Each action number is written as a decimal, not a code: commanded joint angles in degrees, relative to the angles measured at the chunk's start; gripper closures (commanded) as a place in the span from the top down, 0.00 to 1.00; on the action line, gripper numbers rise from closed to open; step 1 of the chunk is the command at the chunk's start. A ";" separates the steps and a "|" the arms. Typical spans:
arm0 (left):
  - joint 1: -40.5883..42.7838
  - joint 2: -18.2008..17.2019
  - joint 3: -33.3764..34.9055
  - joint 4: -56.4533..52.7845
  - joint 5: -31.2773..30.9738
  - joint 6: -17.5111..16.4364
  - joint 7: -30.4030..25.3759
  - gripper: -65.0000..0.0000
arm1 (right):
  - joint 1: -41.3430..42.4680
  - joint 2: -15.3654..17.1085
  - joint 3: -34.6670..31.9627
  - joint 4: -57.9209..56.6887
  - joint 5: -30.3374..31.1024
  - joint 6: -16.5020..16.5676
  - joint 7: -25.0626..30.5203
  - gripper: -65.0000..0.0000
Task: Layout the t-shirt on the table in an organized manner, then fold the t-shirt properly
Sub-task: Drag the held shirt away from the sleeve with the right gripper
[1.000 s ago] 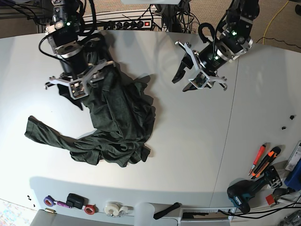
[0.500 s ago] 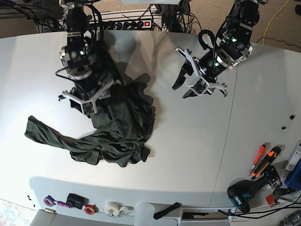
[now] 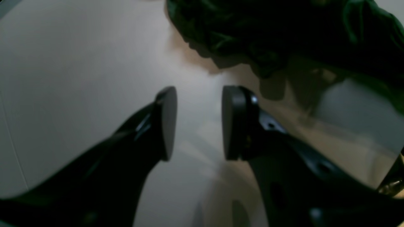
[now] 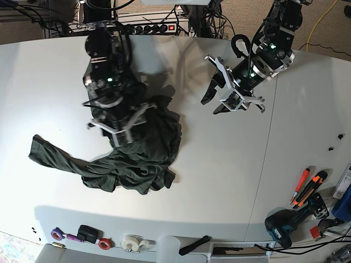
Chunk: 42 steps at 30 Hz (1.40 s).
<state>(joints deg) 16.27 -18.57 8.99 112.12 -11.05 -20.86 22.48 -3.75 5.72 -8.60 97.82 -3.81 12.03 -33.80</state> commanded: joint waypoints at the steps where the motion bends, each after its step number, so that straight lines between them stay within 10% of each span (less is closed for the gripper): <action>1: -0.39 -0.17 -0.15 1.09 -0.59 0.02 -1.46 0.38 | 1.07 -0.26 -0.79 1.18 0.26 0.11 1.90 0.45; 42: -0.57 -0.17 -0.15 1.07 -0.59 -0.02 -1.44 0.38 | 1.05 -7.15 -3.82 1.07 3.54 5.03 -1.75 0.57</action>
<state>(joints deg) 16.16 -18.57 8.99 112.12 -11.05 -20.86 22.50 -3.64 -1.26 -12.43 97.82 -0.19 16.80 -37.15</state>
